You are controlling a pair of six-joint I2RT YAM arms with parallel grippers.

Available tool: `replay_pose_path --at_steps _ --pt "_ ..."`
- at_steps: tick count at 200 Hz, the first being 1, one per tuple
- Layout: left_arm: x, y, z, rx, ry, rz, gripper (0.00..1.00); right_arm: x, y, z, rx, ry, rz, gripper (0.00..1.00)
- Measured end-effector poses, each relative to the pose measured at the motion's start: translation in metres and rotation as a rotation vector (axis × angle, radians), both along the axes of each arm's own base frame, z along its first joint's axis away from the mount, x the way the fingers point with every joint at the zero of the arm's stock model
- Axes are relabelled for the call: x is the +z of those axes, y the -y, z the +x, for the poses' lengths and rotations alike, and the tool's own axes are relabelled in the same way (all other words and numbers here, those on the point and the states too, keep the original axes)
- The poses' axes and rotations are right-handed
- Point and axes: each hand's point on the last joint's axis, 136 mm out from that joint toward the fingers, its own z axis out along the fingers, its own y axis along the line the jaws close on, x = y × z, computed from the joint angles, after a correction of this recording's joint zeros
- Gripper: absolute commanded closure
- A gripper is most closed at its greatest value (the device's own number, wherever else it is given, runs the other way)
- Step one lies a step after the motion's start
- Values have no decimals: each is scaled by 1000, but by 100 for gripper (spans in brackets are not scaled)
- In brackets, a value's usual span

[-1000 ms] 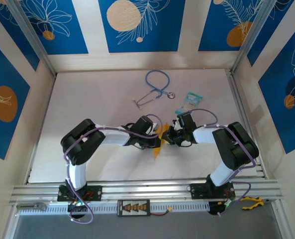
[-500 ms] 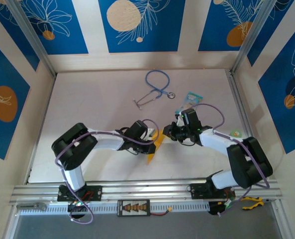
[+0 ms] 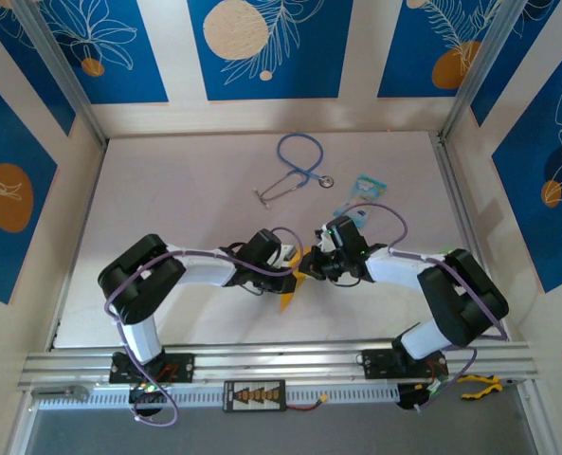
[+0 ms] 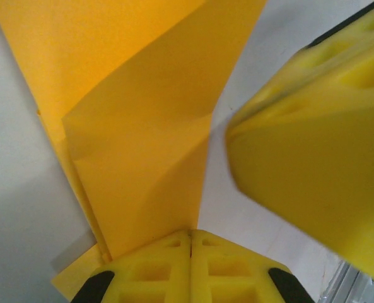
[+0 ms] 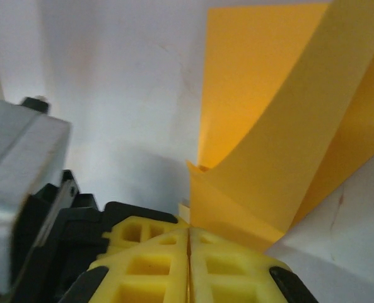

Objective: Fold a paper plane with a square sheet of paper (pick it up from the middle)
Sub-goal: Fold the wing for the fifth time at the center of the table.

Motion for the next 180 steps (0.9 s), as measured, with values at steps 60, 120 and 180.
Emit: replay_pose_path --at_steps 60,120,180 --pt "0 -1 -1 2 -1 -1 100 -24 7 5 -18 -41 -48 91" --pt "-1 -1 -1 3 1 1 100 -30 17 18 -71 -78 -49 90" --pt "-1 -2 -1 4 4 -1 100 -29 36 40 -155 -79 -40 89"
